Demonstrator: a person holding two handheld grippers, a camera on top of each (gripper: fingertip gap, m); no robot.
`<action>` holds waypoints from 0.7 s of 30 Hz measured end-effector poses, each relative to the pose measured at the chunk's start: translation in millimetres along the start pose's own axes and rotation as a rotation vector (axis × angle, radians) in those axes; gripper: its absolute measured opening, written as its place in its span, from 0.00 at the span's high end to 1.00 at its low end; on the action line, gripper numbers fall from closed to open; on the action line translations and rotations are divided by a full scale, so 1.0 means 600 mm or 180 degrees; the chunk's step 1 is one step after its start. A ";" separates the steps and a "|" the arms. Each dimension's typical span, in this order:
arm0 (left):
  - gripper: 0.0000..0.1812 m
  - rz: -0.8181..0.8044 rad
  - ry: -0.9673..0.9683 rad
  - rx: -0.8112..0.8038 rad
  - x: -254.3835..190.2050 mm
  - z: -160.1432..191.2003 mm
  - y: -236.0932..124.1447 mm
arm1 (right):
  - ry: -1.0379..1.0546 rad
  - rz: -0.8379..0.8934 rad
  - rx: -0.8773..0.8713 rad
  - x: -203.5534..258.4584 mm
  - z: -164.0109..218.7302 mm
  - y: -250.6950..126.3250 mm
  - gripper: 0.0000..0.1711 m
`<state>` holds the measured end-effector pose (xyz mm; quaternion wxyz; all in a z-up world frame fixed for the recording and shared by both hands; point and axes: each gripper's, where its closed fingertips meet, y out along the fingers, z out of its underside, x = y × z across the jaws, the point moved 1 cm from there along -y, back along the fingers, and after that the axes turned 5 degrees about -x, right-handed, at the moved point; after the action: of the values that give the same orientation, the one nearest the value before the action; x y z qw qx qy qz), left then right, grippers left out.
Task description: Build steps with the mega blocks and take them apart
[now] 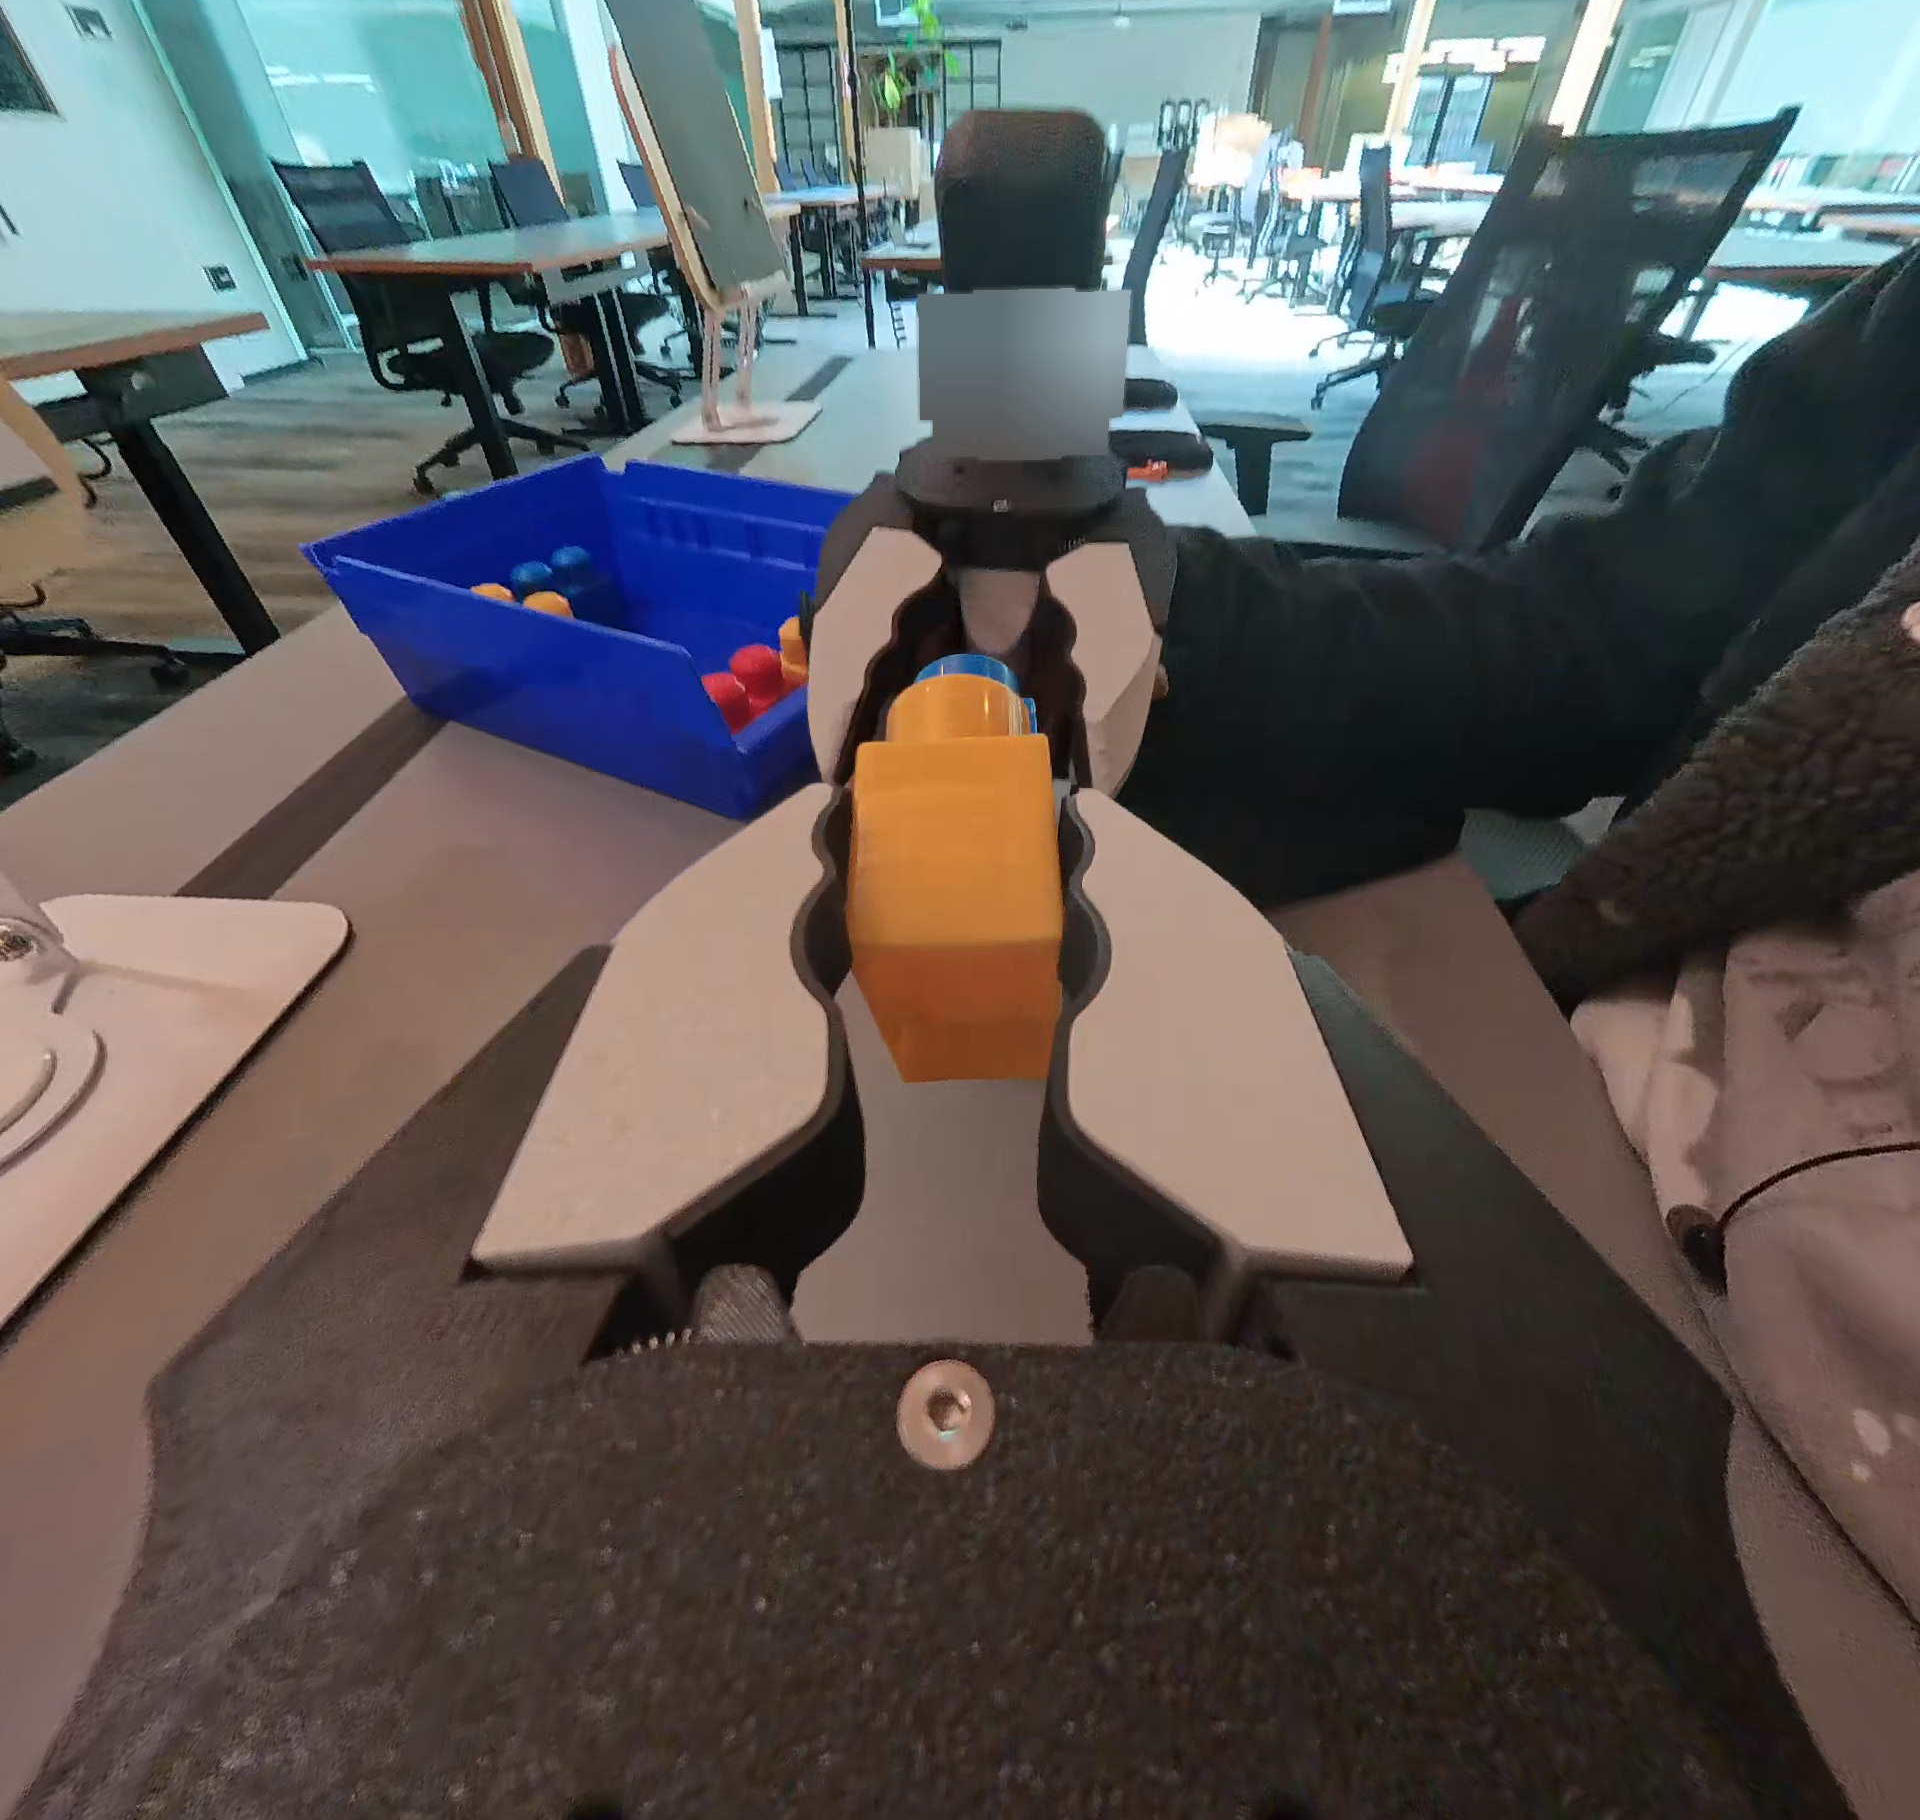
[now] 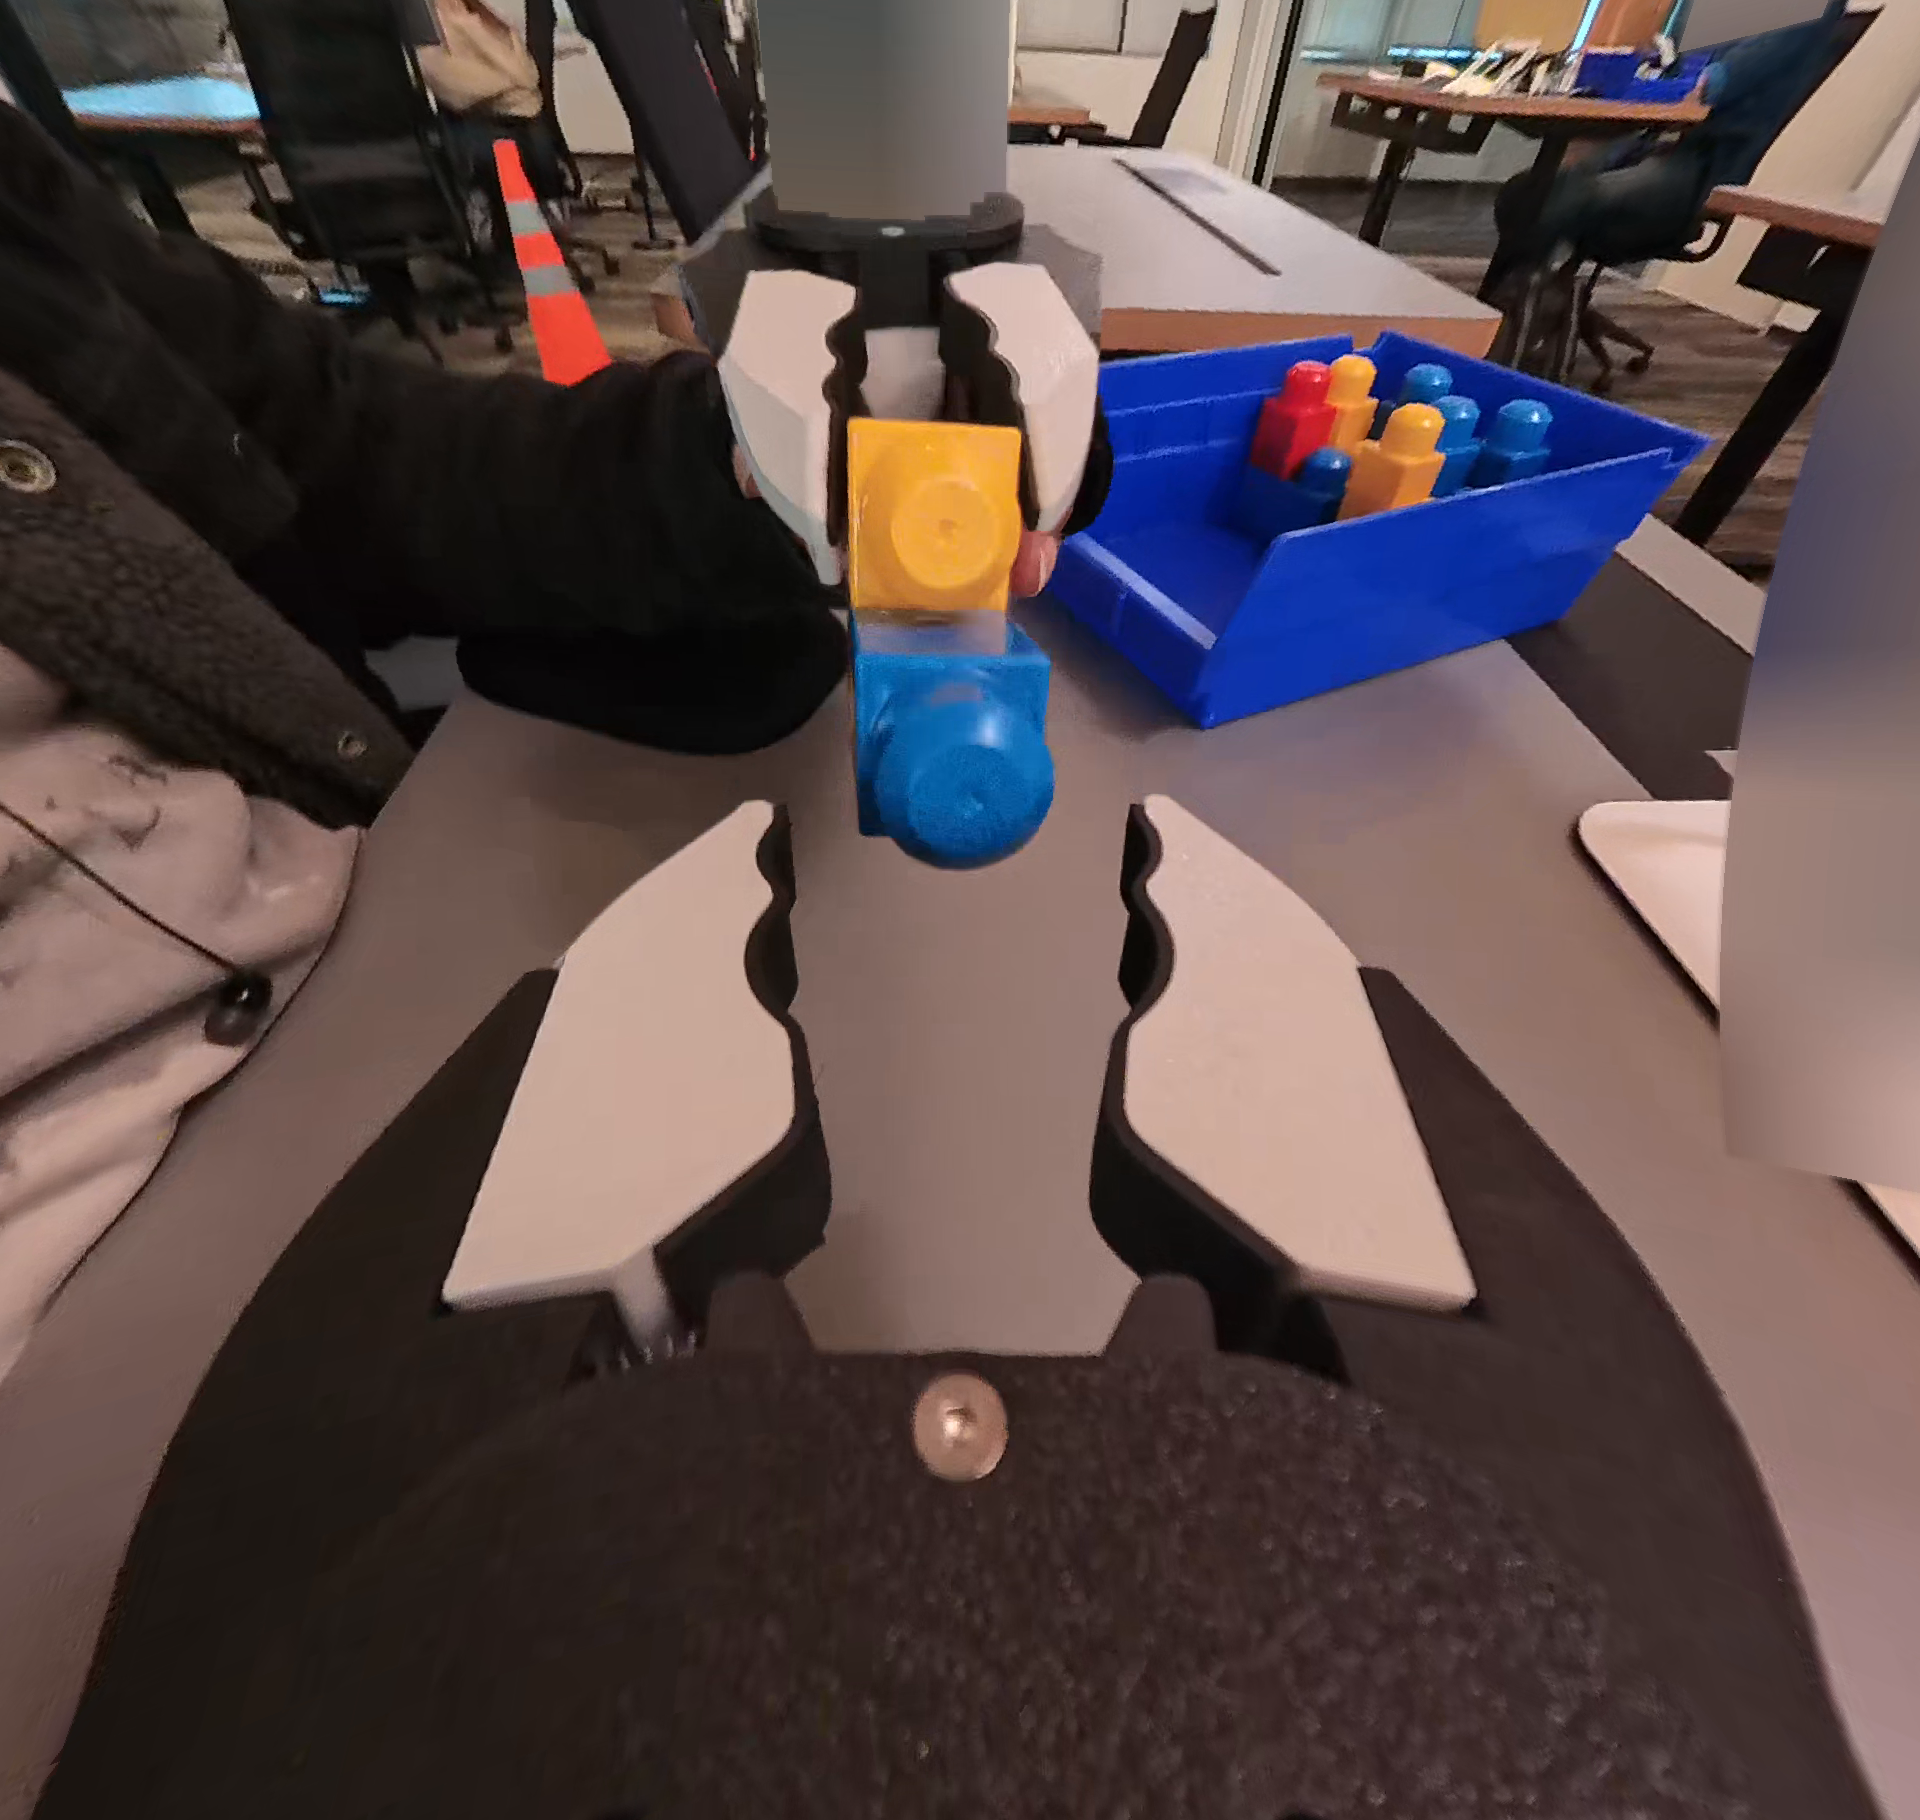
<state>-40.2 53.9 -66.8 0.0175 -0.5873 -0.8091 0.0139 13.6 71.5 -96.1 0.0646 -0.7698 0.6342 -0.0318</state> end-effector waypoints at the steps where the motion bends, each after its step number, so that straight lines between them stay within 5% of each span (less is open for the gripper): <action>1: 0.79 -0.0003 0.0007 0.0051 0.000 0.006 0.003 | -0.0027 -0.0014 0.0033 0.003 0.002 -0.001 0.64; 8: 0.79 0.0079 0.0054 0.0276 -0.011 0.037 0.024 | -0.0099 -0.0094 0.0215 0.015 0.023 0.017 0.67; 12: 0.79 0.0094 0.0068 0.0310 -0.014 0.041 0.027 | -0.0155 -0.0091 0.0287 0.017 0.032 0.024 0.79; 21: 0.79 0.0077 0.0125 0.0323 -0.013 0.037 0.023 | -0.0142 -0.0084 0.0238 0.017 0.026 0.024 0.79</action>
<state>-25.7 50.7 -89.6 0.0630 -0.5955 -0.7997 0.0436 3.4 59.9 -114.1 0.1070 -0.7757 0.6208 -0.0391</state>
